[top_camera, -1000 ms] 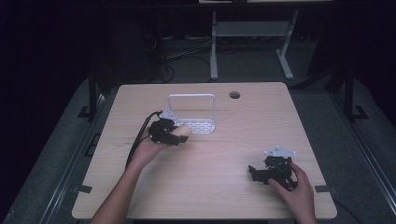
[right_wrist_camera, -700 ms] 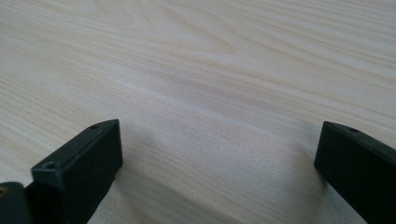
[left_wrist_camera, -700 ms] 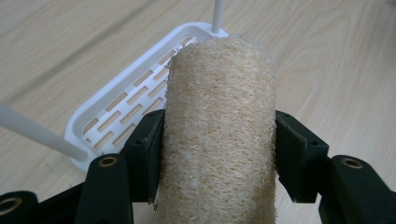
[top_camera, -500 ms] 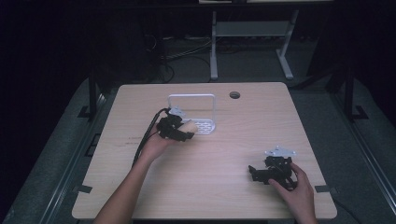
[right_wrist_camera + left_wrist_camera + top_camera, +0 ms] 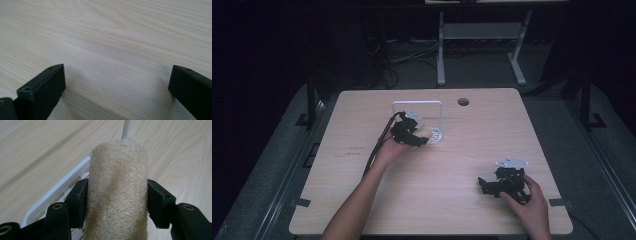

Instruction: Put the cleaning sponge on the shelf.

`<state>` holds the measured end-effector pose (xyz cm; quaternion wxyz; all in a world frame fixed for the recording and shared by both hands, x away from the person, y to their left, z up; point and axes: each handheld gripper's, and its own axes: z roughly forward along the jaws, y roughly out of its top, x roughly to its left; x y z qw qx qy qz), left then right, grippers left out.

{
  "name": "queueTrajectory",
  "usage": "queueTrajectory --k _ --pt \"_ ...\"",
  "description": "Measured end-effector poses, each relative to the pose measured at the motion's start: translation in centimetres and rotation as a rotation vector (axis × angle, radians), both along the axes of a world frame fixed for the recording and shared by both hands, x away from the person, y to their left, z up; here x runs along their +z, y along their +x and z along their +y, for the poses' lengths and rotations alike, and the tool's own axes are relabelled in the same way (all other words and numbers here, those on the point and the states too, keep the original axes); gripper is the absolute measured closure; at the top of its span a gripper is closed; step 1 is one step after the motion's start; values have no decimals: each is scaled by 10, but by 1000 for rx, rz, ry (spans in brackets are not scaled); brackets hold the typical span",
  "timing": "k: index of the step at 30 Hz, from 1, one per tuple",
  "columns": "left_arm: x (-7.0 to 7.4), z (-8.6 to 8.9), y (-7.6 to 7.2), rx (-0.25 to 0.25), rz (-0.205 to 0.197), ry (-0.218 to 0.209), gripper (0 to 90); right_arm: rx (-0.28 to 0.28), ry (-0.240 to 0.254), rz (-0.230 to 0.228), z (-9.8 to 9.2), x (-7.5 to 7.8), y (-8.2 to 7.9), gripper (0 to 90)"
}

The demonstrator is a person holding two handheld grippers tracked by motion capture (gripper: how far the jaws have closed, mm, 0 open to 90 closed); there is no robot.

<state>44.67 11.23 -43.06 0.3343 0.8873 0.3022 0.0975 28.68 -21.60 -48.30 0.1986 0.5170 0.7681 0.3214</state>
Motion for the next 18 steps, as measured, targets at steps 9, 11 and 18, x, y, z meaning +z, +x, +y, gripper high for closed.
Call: queueTrajectory --k 9,11,18 --pt "-11 -11 11 20 15 26 403 0 0 0 0 0 0 5" --pt "-13 -12 14 15 7 32 403 0 0 0 0 0 0 5" --pt "-17 -16 17 16 12 48 402 0 0 0 0 0 0 5"
